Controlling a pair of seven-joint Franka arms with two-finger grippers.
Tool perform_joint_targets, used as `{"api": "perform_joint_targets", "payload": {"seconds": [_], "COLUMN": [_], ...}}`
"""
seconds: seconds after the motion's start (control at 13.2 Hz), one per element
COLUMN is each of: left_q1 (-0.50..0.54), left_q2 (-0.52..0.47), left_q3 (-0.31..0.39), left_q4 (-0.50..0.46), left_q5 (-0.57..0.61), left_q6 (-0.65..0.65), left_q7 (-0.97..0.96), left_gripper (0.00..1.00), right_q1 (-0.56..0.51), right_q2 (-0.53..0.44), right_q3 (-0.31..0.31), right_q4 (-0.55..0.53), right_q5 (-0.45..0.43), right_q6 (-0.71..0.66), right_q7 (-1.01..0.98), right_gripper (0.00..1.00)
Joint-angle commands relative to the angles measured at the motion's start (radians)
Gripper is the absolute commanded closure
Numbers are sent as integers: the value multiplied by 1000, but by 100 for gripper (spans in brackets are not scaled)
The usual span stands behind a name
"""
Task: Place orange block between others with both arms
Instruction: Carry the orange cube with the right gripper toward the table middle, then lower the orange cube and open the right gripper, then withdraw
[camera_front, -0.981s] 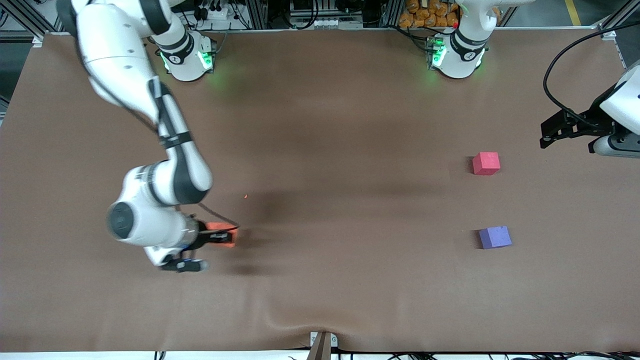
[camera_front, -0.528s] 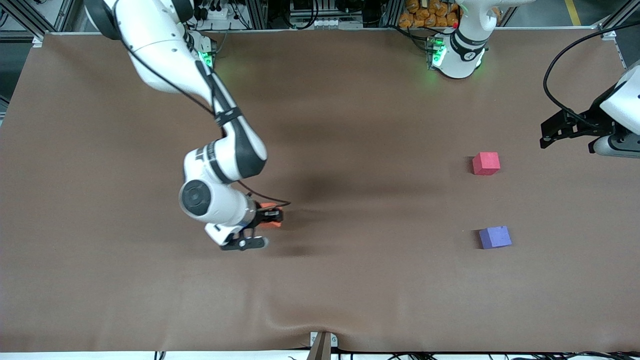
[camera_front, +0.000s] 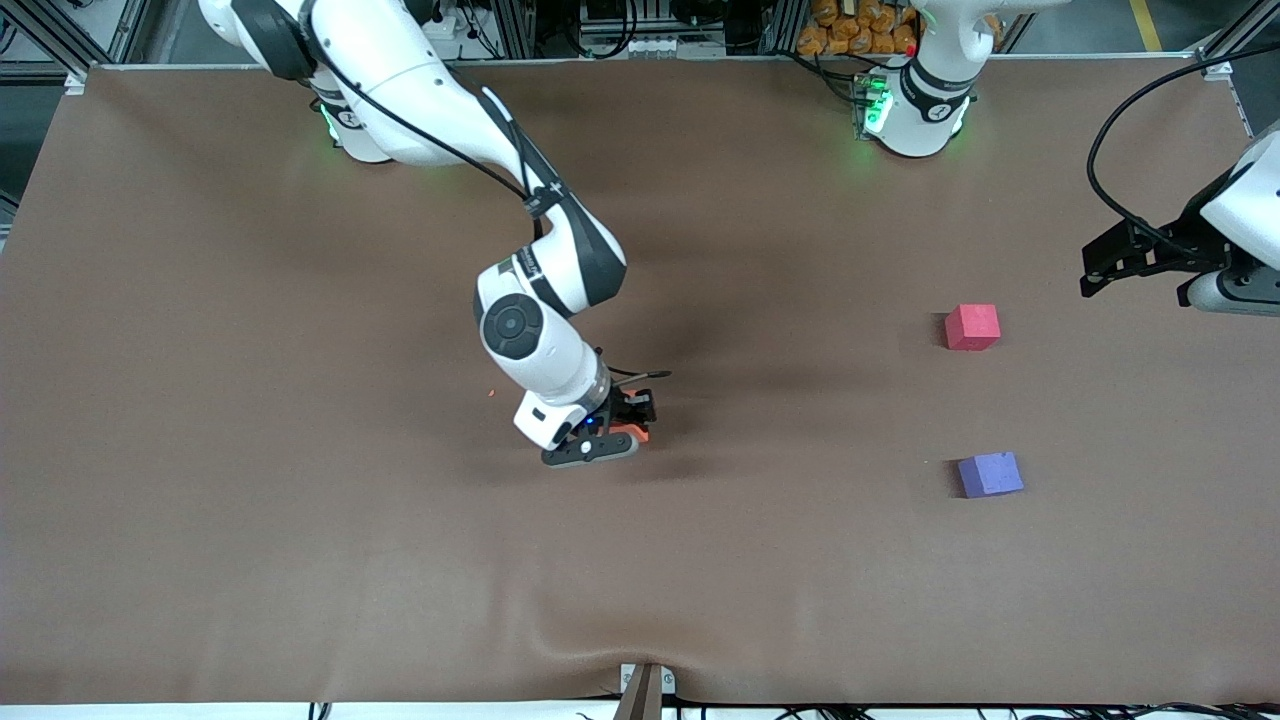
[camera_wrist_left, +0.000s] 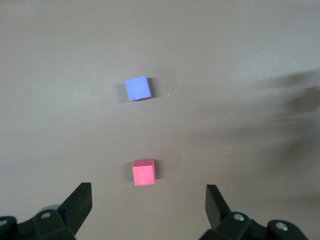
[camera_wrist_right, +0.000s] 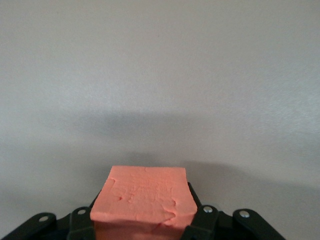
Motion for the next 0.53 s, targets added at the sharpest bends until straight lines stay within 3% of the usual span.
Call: {"api": "perform_joint_targets", "payload": {"seconds": [0.0,0.45], "left_q1": [9,12], "left_q2": [-1,-1], "left_q3": [-6,-6], "left_q4": [7,7], "left_q5": [5,5], "left_q6": [4,4], "left_q7": [20,20], "left_gripper": [0,0], "right_q1": [23,40], "right_q2": [29,57], "right_q3": [-11,-11], "right_q4": [4,3], "right_q5": [15,15], "right_q6": [9,9], "right_q7": [1,1], "right_gripper": [50,47]}}
